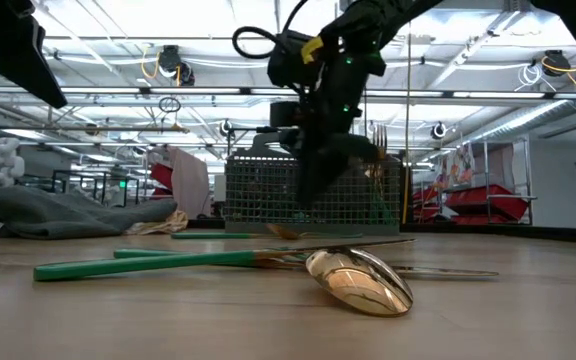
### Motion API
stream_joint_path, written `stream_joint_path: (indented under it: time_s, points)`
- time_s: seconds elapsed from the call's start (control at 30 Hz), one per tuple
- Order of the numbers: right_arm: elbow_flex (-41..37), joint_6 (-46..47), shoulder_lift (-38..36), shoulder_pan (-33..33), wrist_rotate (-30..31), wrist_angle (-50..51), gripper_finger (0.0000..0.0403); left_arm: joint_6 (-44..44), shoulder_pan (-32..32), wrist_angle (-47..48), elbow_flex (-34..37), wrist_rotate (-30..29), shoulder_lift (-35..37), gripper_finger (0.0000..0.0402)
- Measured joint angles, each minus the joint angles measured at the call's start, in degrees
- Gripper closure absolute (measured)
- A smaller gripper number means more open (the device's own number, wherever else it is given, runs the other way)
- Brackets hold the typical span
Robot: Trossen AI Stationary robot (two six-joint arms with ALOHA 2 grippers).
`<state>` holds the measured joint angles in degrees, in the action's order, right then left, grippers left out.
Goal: Sort silverware
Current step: Put the green spoon into the gray silverware basket
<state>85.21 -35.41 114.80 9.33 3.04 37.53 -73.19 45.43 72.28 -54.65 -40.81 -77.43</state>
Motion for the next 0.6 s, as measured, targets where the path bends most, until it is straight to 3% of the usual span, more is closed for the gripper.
stream_joint_path:
  time_s: [0.13, 0.3, 0.6]
  points:
    - [0.1, -0.1, 0.4, 1.2, -0.5, -0.9, 0.0322, 0.0, 0.1, 0.0, 0.0, 0.0, 0.0, 0.0358]
    - [0.0, 1.7, 1.6, 2.2, -5.8, -1.0, 0.0301, 0.0, 0.1, 0.0, 0.0, 0.0, 0.0, 0.0358]
    - [0.1, 5.3, 3.9, 2.4, -5.9, -2.8, 0.0237, 0.0, 0.0, -1.4, 2.2, -0.2, 0.0, 0.0358]
